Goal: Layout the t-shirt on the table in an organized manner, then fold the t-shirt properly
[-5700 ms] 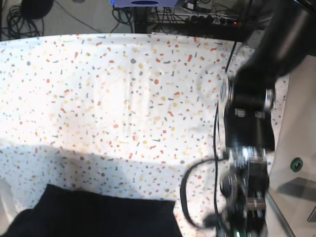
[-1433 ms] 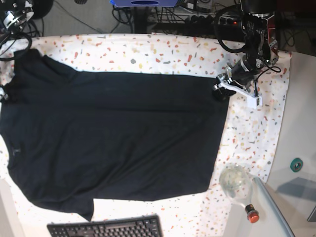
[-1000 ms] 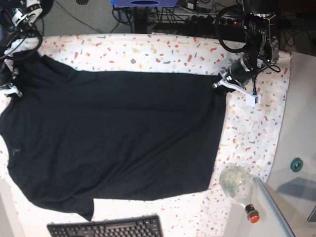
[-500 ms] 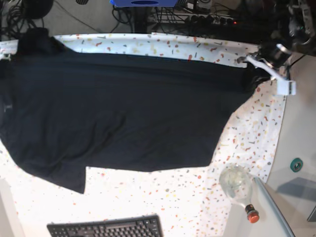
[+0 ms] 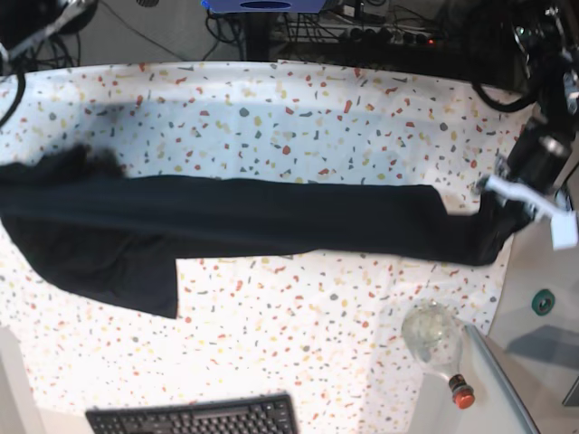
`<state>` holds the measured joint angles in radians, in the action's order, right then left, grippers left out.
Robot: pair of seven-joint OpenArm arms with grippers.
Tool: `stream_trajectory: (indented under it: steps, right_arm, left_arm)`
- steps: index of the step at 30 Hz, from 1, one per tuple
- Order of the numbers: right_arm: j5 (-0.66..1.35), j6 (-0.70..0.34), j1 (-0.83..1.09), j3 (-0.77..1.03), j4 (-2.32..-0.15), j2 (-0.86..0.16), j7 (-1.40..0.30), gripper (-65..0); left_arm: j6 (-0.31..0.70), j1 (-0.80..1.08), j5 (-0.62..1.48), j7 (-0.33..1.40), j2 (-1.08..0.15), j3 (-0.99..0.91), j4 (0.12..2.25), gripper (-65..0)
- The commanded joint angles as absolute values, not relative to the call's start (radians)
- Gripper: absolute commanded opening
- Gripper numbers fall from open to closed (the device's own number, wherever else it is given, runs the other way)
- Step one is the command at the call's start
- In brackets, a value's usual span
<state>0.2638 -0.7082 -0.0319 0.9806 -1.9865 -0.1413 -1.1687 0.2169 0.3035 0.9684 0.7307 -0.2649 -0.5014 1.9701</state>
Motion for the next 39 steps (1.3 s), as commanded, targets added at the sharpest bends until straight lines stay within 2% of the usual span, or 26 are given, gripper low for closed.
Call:
stream_trajectory:
  steps: [1, 4, 6, 8, 12, 17, 18, 20, 21, 22, 23, 25, 27, 29, 34, 39]
  right_arm:
    - [0.228, -0.698, -0.082, 0.966, -1.997, -0.194, -1.167, -65.0]
    - [0.229, -0.698, -0.182, 0.845, -1.956, -0.26, -1.199, -65.0]
    - [0.229, -0.698, -0.251, 0.756, -1.879, -0.285, -1.164, -65.0]
    - [0.229, -0.636, -0.334, 0.668, -1.733, -0.308, -1.078, -65.0]
    - [0.229, -0.507, -0.532, 0.513, -1.325, -0.357, -0.82, -65.0]
    - [0.229, -0.41, -0.806, 0.335, -0.737, -0.401, -0.389, -65.0]
    - [0.229, -0.389, -0.863, 0.291, -0.619, -0.417, -0.343, -59.1]
    - [0.231, -0.364, -0.966, 0.197, -0.435, -0.43, -0.288, -31.7]
    - [0.234, -0.366, -0.989, 0.166, -0.395, -0.433, -0.271, -21.2]
    - [0.236, -0.374, -0.989, 0.156, -0.381, -0.435, -0.255, -13.8]
    - [0.236, -0.38, -0.974, 0.165, -0.383, -0.435, -0.249, -12.2]
    - [0.236, -0.392, -0.934, 0.196, -0.409, -0.437, -0.248, -15.0]
    - [0.236, -0.404, -0.883, 0.236, -0.453, -0.437, -0.248, -17.6]
    - [0.236, -0.409, -0.812, 0.28, -0.515, -0.443, -0.262, -18.9]
    - [0.236, -0.409, -0.564, 0.423, -0.812, -0.438, -0.42, -18.9]
    - [0.236, -0.41, -0.257, 0.518, -1.237, -0.34, -0.562, -18.9]
  left_arm:
    - [0.16, 0.248, 0.96, 0.674, -0.282, -0.489, 1.975, -65.0]
    - [0.07, 0.097, 0.96, 0.674, -0.295, -0.369, 1.933, -65.0]
    - [0.024, 0.005, 0.96, 0.674, -0.295, -0.303, 1.873, -65.0]
    - [-0.01, -0.094, 0.96, 0.67, -0.291, -0.242, 1.773, -65.0]
    - [-0.015, -0.303, 0.955, 0.661, -0.245, -0.206, 1.509, -65.0]
    - [-0.015, -0.503, 0.789, 0.486, -0.185, -0.153, 1.23, -65.0]
    - [-0.015, -0.539, 0.754, 0.461, -0.176, -0.13, 1.176, -65.0]
    - [-0.015, -0.601, 0.708, 0.427, -0.159, -0.079, 1.075, -65.0]
    - [-0.015, -0.616, 0.699, 0.418, -0.153, -0.065, 1.05, -60.9]
    - [-0.015, -0.624, 0.696, 0.406, -0.151, -0.059, 1.03, -50.4]
    - [-0.015, -0.624, 0.694, 0.386, -0.15, -0.054, 1.024, -40.3]
    - [-0.015, -0.621, 0.694, 0.341, -0.15, -0.047, 1.02, -24.2]
    - [-0.013, -0.607, 0.696, 0.331, -0.154, -0.05, 1.026, -14.3]
    - [-0.013, -0.573, 0.697, 0.335, -0.157, -0.051, 1.072, -10.5]
    - [-0.013, -0.3, 0.697, 0.444, -0.16, -0.058, 1.371, -11.7]
    - [-0.013, 0.03, 0.696, 0.45, -0.16, -0.079, 1.584, -11.7]
